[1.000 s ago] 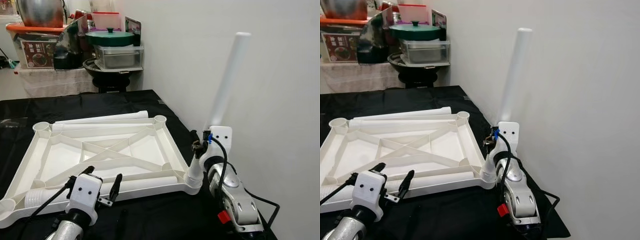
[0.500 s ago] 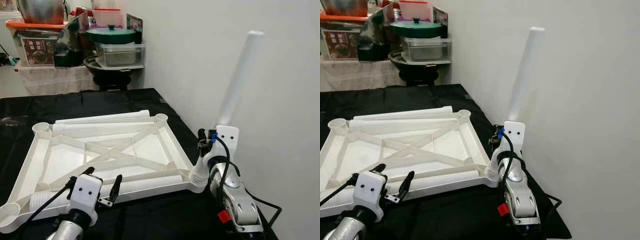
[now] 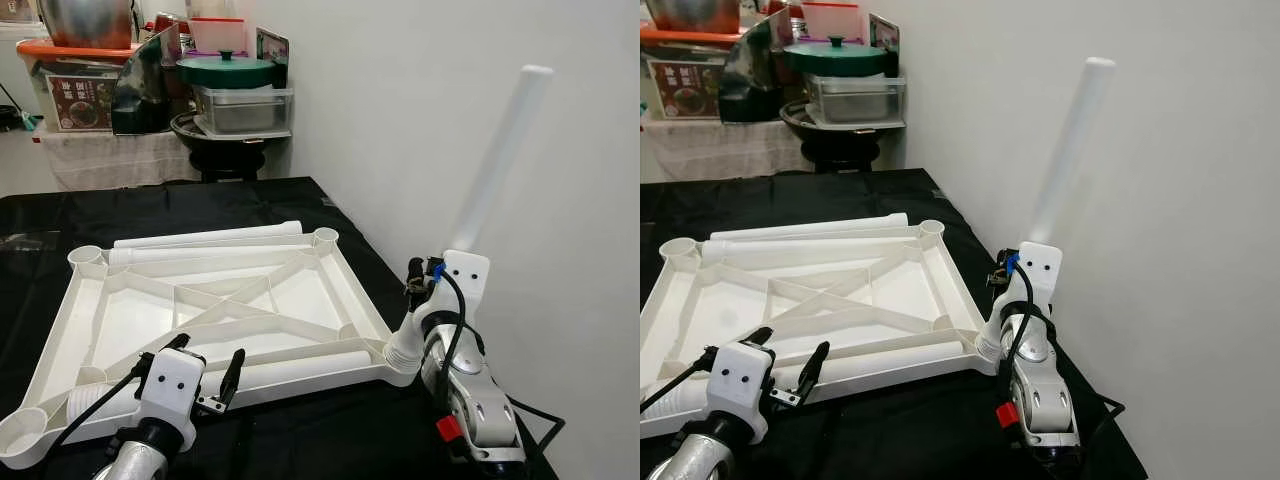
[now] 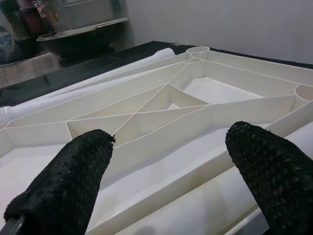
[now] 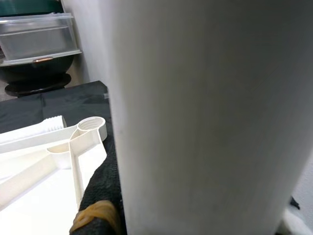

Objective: Building children table

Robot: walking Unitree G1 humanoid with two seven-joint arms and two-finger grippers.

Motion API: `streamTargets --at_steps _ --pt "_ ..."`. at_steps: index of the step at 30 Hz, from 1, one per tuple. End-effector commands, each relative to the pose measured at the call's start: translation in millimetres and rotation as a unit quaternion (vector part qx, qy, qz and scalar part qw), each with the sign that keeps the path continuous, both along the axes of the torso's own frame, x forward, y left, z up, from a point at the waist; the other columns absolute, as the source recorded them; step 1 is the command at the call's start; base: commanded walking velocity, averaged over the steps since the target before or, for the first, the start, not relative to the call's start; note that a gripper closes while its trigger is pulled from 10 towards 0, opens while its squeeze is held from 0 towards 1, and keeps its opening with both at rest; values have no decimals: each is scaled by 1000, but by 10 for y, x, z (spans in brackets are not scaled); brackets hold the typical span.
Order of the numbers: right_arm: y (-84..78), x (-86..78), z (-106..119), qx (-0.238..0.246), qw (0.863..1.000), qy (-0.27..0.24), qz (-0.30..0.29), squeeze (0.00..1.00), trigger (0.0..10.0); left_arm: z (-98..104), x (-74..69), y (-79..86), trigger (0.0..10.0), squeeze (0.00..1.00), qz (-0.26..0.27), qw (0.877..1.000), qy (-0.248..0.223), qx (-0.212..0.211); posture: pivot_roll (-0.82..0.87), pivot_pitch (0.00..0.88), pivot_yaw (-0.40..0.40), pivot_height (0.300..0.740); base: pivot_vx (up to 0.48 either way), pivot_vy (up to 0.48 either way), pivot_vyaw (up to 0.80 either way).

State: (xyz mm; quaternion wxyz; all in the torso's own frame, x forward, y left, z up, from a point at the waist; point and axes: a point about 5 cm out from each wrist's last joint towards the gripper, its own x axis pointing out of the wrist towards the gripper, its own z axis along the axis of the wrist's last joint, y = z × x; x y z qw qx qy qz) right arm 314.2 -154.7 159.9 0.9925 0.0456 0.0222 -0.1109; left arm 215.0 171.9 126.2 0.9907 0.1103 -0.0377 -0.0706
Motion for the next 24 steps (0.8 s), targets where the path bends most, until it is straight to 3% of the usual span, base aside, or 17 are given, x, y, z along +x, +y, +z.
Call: streamTargets --at_steps 1,24 --pt "-272 -136 -516 -17 990 123 -68 0 10000 -12 8 -5 10000 0 -1 1000 -2 1 96 0 -84 740 0 0 0" --pt "-175 -100 -451 -37 994 99 -29 0 10000 -14 32 -15 10000 0 -3 1000 -3 2 94 0 -80 740 0 0 0"
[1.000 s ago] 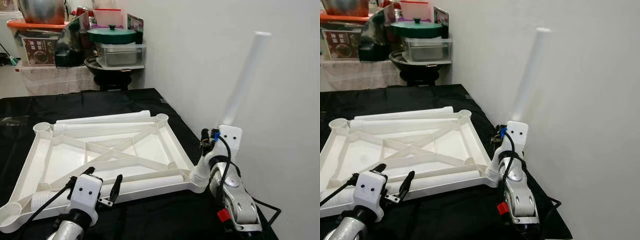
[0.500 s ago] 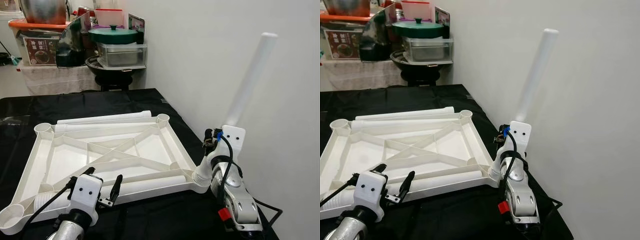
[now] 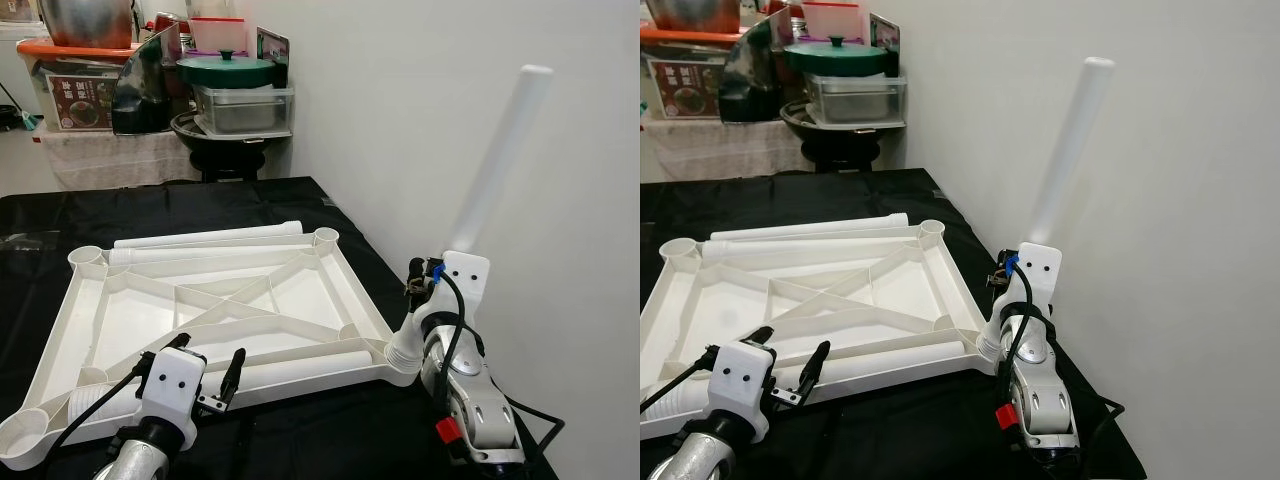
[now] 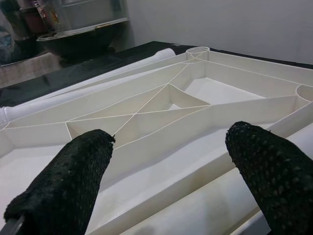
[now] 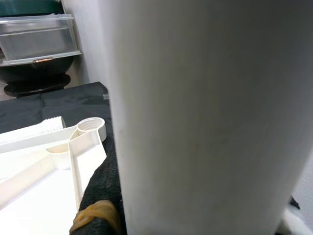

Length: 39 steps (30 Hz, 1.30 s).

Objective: Building children table

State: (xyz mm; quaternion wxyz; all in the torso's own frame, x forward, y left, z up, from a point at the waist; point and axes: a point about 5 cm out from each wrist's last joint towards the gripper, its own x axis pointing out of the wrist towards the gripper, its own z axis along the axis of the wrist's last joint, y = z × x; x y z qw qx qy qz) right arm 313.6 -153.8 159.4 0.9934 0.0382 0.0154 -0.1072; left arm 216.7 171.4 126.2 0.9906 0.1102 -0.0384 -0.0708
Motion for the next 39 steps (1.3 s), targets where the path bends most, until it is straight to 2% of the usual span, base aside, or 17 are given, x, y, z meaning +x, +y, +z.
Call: streamTargets --at_steps 1,4,5,6,9,10,12,32,34,35,37,39 --pt "-176 -91 -440 -30 994 102 -29 0 10000 -15 18 -9 10000 0 -3 1000 -2 2 94 0 -80 740 0 0 0" --pt "-160 -86 -432 -26 995 98 -19 0 10000 -16 20 -8 10000 0 -3 1000 -2 2 95 0 -81 740 0 0 0" --pt "-147 -80 -416 -24 995 93 -11 55 10000 -18 22 -8 10000 0 -3 1000 -2 2 95 0 -81 740 0 0 0" --pt "-139 -73 -388 -27 996 84 -3 325 10000 -20 25 -10 10000 0 -4 1000 -2 2 95 0 -81 740 0 0 0" --pt "-143 -68 -368 -38 996 79 -2 329 10000 -22 28 -13 10000 0 -5 1000 -2 2 95 0 -81 740 0 0 0" --pt "-143 -68 -368 -38 996 79 -2 329 10000 -22 28 -13 10000 0 -5 1000 -2 2 95 0 -81 740 0 0 0" --pt "-134 -61 -348 -52 996 75 2 0 10000 -26 35 -17 10000 0 -6 1000 -2 2 88 0 -75 740 0 0 0" --pt "-120 -45 -341 -50 996 67 28 0 10000 -54 47 -31 10000 0 -11 1000 1 1 84 0 -75 740 0 0 0" --pt "-109 -34 -303 -51 996 59 34 0 10000 -55 47 -30 10000 0 -11 1000 1 1 84 0 -71 740 0 0 0" --pt "-119 29 -97 -65 997 20 45 0 10000 -57 49 -29 10000 0 -12 1000 2 2 80 0 -67 740 0 0 0" --pt "-119 29 -97 -65 997 20 45 0 10000 -57 49 -29 10000 0 -12 1000 2 2 80 0 -67 740 0 0 0" --pt "-167 105 133 -82 995 -13 56 0 10000 -60 55 -36 10000 0 -15 1000 2 2 78 0 -66 740 0 0 0"
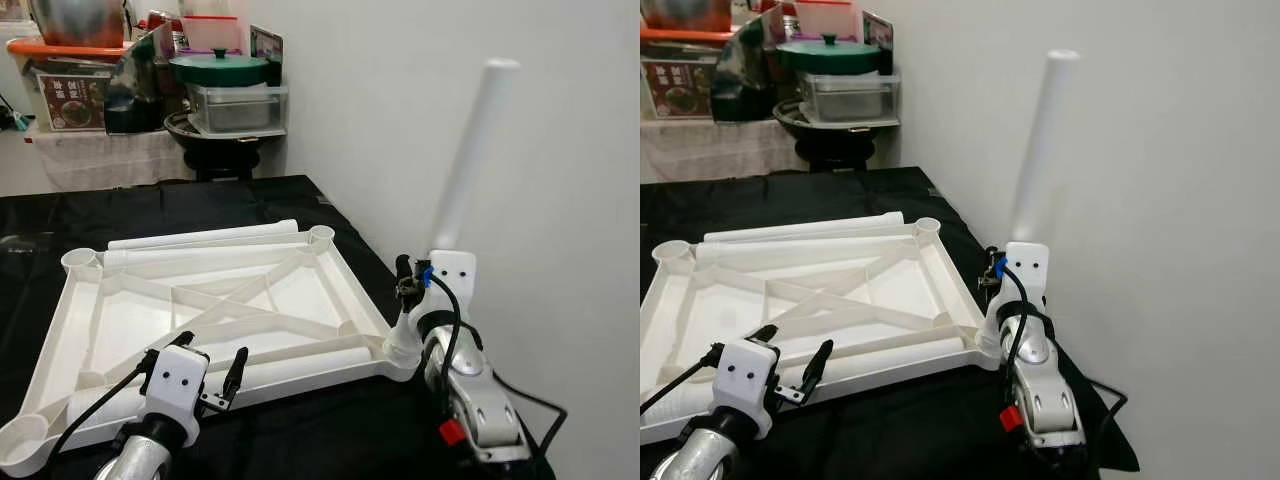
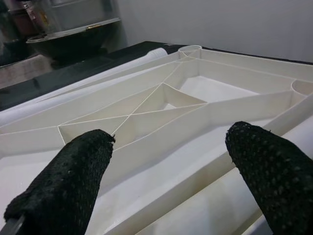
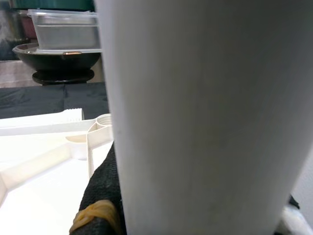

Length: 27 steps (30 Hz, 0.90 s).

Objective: Building children table

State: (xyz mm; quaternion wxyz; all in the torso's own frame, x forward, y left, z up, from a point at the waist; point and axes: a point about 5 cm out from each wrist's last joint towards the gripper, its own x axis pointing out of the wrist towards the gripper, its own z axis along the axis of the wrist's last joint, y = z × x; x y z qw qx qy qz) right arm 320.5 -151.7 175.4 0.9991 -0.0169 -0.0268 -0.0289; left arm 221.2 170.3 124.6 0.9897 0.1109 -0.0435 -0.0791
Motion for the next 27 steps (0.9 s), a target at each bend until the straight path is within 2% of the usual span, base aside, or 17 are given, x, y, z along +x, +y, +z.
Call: streamTargets --at_steps 1,10,13,23,27 --pt "-188 36 -27 -25 999 23 -24 0 10000 -44 10 -25 10000 0 -6 1000 6 1 78 0 -66 740 0 0 0" --pt "-209 97 187 -18 1000 8 -1 0 10000 -47 19 -36 10000 0 -10 1000 7 0 74 0 -60 740 0 0 0" --pt "-188 125 273 11 1000 7 16 0 10000 -49 20 -37 10000 0 -11 1000 8 0 73 0 -58 740 0 0 0" --pt "-157 146 350 36 999 4 31 0 10000 -54 21 -46 10000 0 -15 1000 9 0 72 0 -54 740 0 0 0" --pt "-148 168 436 58 998 -13 37 0 10000 -53 28 -52 10000 0 -17 1000 9 0 71 0 -52 740 0 0 0"
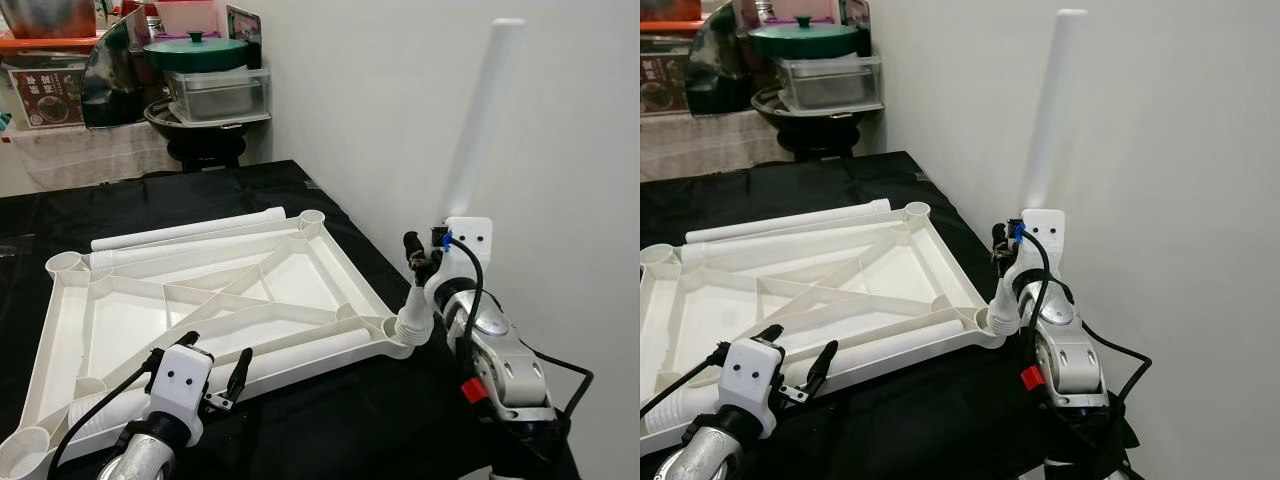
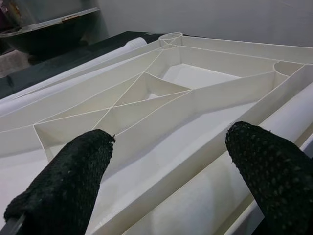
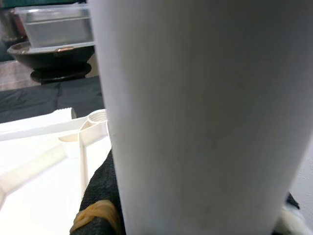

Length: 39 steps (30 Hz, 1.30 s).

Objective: Building children table

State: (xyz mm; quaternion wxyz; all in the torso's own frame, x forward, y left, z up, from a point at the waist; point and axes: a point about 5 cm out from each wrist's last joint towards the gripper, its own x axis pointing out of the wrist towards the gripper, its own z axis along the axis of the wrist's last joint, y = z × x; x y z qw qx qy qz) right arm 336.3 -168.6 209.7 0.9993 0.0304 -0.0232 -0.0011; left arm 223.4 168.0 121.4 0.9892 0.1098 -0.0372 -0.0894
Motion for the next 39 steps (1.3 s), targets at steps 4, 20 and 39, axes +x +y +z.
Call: streamTargets --at_steps 4,20,39 --pt "70 66 303 37 997 -54 28 0 10000 16 36 -58 10000 0 -23 1000 -3 -4 71 0 -49 740 0 0 0" --pt "713 14 798 42 947 -127 291 0 10000 365 167 -212 10000 0 -270 961 4 59 74 0 -38 740 0 0 0" --pt "1191 -271 578 27 900 -87 427 0 10000 478 386 -102 10000 0 -203 975 -26 90 70 0 -38 740 0 0 0"
